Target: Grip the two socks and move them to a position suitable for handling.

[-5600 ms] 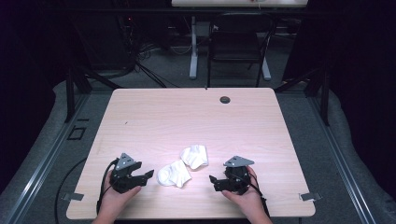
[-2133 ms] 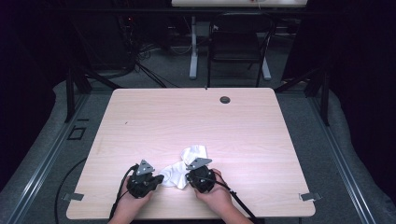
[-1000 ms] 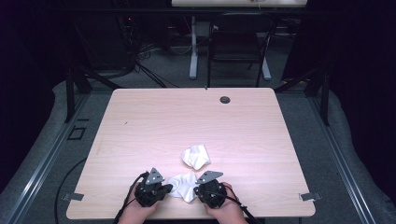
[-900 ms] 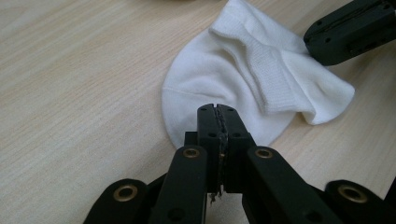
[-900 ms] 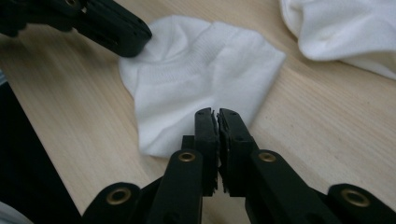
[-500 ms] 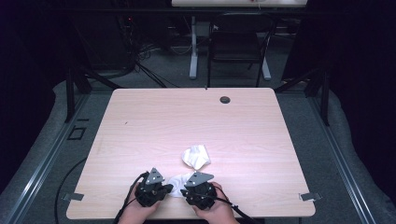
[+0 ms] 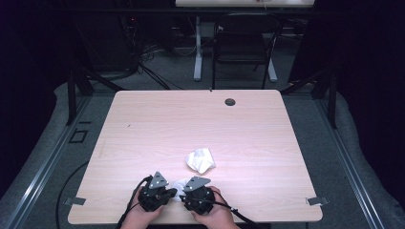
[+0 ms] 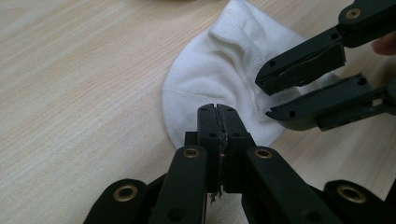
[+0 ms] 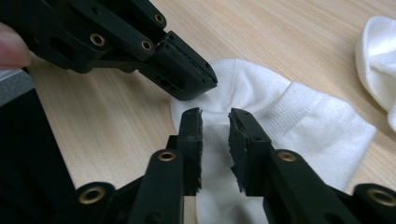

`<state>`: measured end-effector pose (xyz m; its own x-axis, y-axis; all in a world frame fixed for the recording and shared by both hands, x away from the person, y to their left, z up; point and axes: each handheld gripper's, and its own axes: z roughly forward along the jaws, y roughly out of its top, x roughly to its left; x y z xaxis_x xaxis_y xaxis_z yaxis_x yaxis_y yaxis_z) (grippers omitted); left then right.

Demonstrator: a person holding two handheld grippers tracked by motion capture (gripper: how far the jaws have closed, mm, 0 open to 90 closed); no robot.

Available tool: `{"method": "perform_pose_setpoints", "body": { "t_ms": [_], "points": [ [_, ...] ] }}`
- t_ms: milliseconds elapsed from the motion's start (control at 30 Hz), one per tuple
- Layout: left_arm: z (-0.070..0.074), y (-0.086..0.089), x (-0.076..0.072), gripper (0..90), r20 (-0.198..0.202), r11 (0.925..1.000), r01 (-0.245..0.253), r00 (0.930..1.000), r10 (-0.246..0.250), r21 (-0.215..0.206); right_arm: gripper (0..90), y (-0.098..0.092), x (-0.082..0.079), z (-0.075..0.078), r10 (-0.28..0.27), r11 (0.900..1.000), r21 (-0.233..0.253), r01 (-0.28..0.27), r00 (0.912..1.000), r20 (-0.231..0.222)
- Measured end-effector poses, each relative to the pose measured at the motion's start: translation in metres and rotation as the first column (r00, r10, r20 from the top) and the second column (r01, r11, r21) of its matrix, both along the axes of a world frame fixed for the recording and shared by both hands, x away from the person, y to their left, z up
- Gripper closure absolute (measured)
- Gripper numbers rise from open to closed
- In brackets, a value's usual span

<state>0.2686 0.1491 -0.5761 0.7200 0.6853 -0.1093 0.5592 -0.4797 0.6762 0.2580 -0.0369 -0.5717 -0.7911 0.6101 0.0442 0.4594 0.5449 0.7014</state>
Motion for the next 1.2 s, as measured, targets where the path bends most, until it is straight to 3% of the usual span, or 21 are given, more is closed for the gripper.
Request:
{"method": "perform_pose_setpoints", "body": {
  "t_ms": [200, 500, 600, 700, 833, 1033, 1200],
  "points": [
    [0.000, 0.000, 0.000, 89.2, 0.000, 1.0000, 0.001, 1.0000, -0.001, 0.000, 90.0, -0.002, 0.001, 0.002, -0.007, 1.000, -0.011, 0.007, 1.0000, 0.003],
    [0.000, 0.000, 0.000, 89.3, 0.000, 1.0000, 0.000, 1.0000, 0.000, 0.000, 90.0, -0.015, -0.001, 0.014, -0.046, 0.998, 0.043, 0.045, 0.9989, 0.008],
    [0.000, 0.000, 0.000, 89.3, -0.001, 1.0000, 0.001, 1.0000, -0.001, 0.001, 87.8, -0.018, 0.001, 0.015, -0.044, 0.998, 0.054, 0.045, 0.9989, -0.019],
    [0.000, 0.000, 0.000, 89.3, 0.001, 1.0000, 0.000, 1.0000, 0.000, 0.001, 74.1, -0.013, -0.001, 0.010, -0.024, 0.999, 0.041, 0.025, 0.9995, -0.022],
    [0.000, 0.000, 0.000, 89.3, 0.001, 1.0000, 0.000, 1.0000, 0.000, -0.001, 69.6, -0.006, -0.002, 0.000, -0.005, 1.000, -0.011, 0.005, 0.9999, 0.012],
    [0.000, 0.000, 0.000, 89.3, 0.004, 1.0000, -0.001, 1.0000, 0.001, -0.003, 73.1, -0.003, -0.001, -0.007, -0.022, 1.000, -0.019, 0.023, 0.9991, 0.035],
    [0.000, 0.000, 0.000, 89.3, 0.004, 1.0000, -0.001, 1.0000, 0.001, -0.002, 80.3, -0.006, 0.001, -0.006, -0.034, 0.999, -0.007, 0.034, 0.9994, 0.010]
  ]
}}
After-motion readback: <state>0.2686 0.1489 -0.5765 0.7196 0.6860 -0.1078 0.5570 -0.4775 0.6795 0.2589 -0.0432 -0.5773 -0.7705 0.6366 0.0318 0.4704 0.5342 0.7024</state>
